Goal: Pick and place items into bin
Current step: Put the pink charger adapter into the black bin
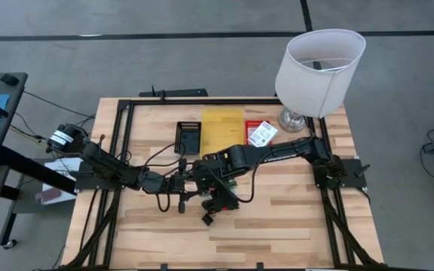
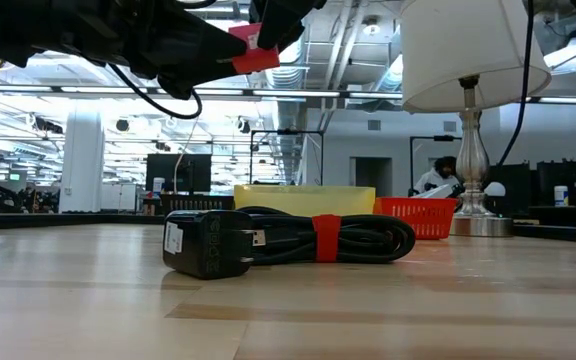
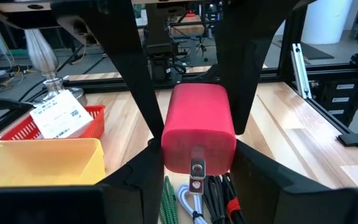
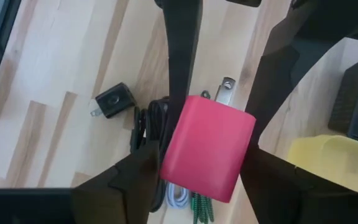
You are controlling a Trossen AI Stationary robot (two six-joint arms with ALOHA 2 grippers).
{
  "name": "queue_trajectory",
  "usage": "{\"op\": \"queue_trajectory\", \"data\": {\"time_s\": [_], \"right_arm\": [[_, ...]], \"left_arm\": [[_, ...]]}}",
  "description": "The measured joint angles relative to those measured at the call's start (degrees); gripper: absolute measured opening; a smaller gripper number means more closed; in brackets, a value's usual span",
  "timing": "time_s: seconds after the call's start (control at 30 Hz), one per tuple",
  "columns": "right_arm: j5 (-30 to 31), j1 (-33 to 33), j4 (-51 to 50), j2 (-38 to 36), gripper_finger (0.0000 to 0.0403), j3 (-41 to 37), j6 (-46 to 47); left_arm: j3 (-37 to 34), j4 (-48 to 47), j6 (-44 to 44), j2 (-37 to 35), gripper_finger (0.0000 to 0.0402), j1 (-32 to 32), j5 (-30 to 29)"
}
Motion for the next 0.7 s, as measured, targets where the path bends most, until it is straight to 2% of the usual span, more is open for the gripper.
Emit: {"op": "queue_trajectory", "data": {"time_s": [0.4, 0.7], "right_arm": [[1.7, -0.02, -0.45, 0.0, 0.0191, 0.0, -0.13], [1.84, 0.0, -0.53, 0.0, 0.0209, 0.0, -1.44]], "left_arm": [[0.0, 0.22, 0.44, 0.02, 0.0142, 0.09, -1.63], [0.0, 0.2, 0.55, 0.02, 0.0148, 0.09, -1.59]]}}
